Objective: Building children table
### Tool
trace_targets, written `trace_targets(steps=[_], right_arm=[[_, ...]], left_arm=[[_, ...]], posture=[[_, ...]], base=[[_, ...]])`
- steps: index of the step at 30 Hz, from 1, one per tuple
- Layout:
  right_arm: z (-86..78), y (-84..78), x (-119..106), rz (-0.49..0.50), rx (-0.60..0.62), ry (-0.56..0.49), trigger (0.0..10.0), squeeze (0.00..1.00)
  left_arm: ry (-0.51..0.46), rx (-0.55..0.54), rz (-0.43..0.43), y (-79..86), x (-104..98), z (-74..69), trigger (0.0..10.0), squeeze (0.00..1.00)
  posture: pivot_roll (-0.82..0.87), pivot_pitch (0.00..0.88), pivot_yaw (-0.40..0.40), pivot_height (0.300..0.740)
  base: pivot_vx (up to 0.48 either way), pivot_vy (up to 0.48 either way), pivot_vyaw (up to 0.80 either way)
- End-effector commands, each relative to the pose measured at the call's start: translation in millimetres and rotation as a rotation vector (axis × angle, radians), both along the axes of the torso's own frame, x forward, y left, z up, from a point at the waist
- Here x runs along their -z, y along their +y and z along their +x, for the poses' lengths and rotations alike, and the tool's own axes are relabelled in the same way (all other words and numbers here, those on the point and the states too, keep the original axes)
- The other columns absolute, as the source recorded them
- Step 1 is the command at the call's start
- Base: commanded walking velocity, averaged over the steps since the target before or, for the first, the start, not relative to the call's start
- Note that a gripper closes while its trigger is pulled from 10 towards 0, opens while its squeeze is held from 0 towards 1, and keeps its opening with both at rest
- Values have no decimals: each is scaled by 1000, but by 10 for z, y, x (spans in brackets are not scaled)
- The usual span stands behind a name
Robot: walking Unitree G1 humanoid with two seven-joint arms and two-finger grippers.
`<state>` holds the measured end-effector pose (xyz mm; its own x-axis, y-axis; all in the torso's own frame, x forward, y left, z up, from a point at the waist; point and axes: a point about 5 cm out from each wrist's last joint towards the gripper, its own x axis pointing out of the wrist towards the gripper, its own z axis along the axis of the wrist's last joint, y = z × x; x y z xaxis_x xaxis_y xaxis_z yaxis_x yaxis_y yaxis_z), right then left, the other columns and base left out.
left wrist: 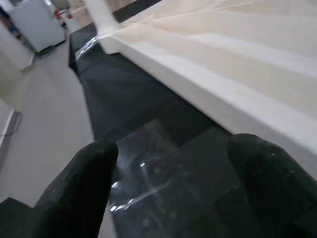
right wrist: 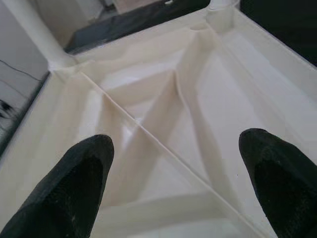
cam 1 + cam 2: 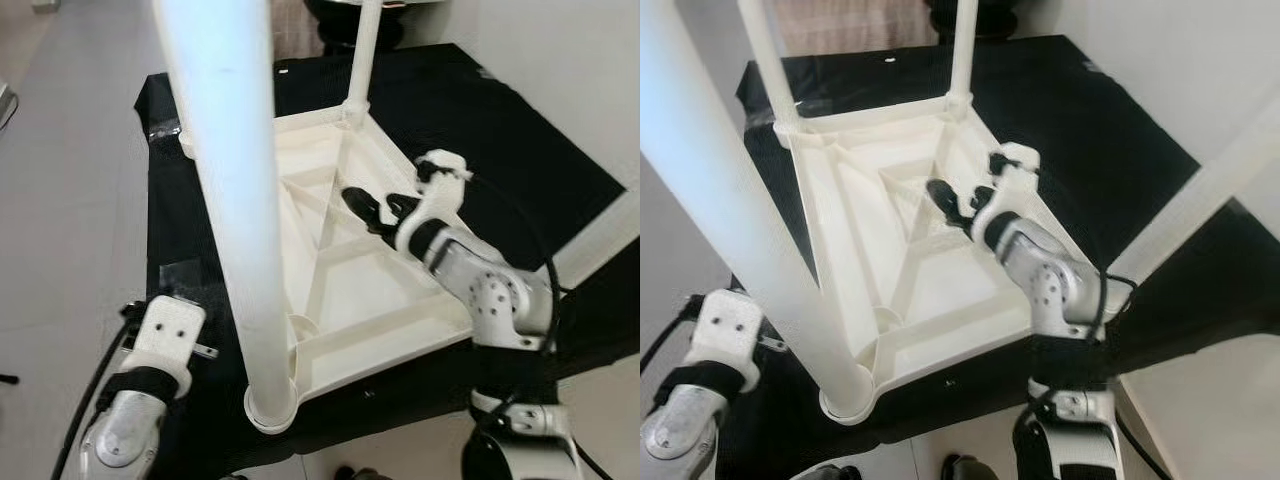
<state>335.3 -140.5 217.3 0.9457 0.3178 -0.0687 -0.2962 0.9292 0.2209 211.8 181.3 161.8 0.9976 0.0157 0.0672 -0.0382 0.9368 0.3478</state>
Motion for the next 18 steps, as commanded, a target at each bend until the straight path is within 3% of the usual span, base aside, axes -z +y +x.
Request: trace_targets(steps=[1,2,4,6,12,18], right_arm=[[-76,-31,91,-101,37,-47,10000,0],[-145,-75,204,-118,71,-36,10000,0],[-145,-75,204,-118,71,-36,10000,0],[-332,-98,419,-176,102,-9,10000,0],[-524,-52,585,-201,85,24,10000,0],[-587,-106,649,-233,122,3,10000,0]], left_arm=[[52,-50,-5,100,91,-36,10000,0],[66,-69,-14,125,118,-61,10000,0],[66,-69,-14,125,118,-61,10000,0],[98,-81,-12,126,180,-126,10000,0],[117,-42,-35,20,221,-122,10000,0],[96,-22,-37,-35,198,-56,10000,0]], posture=[[-11,134,-46,740],[-9,131,-43,740],[-9,131,-43,740],[-15,122,-30,740],[-19,116,-23,740],[-22,103,-27,740]], base=[[0,0,0],[0,0,0],[0,0,0],[0,0,0],[0,0,0],[0,0,0]])
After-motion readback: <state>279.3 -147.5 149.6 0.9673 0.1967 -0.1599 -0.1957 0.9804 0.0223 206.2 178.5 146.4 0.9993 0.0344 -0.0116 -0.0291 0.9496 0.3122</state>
